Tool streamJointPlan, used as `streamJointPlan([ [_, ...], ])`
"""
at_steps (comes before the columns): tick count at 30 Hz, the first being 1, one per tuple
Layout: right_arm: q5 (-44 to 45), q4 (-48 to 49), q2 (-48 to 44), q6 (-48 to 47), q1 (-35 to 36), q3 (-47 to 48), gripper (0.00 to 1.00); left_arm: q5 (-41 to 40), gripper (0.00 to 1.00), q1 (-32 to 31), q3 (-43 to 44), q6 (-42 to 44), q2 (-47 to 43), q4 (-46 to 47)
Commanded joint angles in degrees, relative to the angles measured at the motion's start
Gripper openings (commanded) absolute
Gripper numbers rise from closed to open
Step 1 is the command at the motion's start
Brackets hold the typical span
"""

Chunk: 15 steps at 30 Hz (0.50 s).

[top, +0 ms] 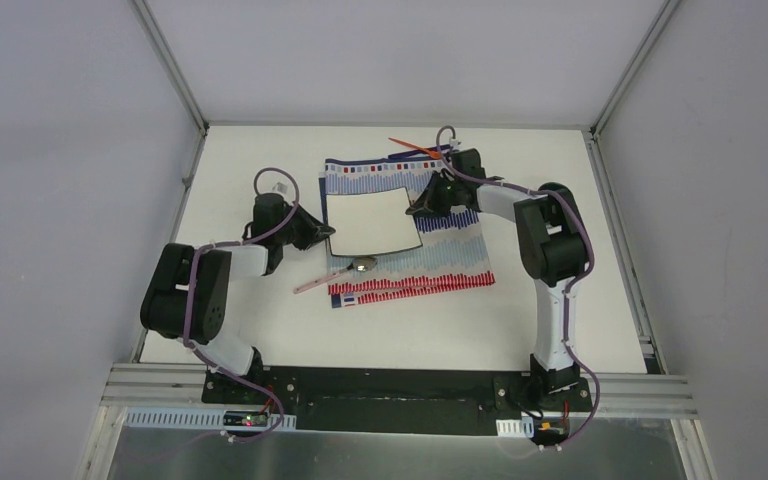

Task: Set the dinner table for one person
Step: Place the plate on the napkin.

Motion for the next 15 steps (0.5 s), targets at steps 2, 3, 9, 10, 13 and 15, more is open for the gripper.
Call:
streamJointPlan([
  [2, 1.8, -1.6, -5.9, -2.8, -0.9, -1.2, 0.00, -0.3, 0.00, -3.6, 7.6, 3.1, 2.4, 5.1],
  [3, 1.9, -1.6, -6.3, -3.0, -1.2, -1.5, 0.00, -0.6, 0.00, -4.2, 8.7, 3.2, 2.9, 4.8],
  [9, 2.0, -1.7, -7.7, -3.5, -2.8, -2.8, 0.00, -0.9, 0.00, -5.9, 11.3, 3.5, 4.9, 4.0],
  [10, 2.0, -1.7, -7.7, -3.5, -3.2, -2.9, 0.00, -0.8, 0.00, -6.1, 11.7, 3.4, 5.4, 4.0],
  [13, 2.1, -1.5, -8.0, -3.6, -3.9, -3.5, 0.00, -1.0, 0.00, -7.2, 12.6, 3.4, 6.7, 4.1],
  [15, 2.2, -1.5, -8.2, -3.8, -4.5, -3.8, 0.00, -1.1, 0.00, -8.0, 13.3, 3.4, 7.7, 4.1],
])
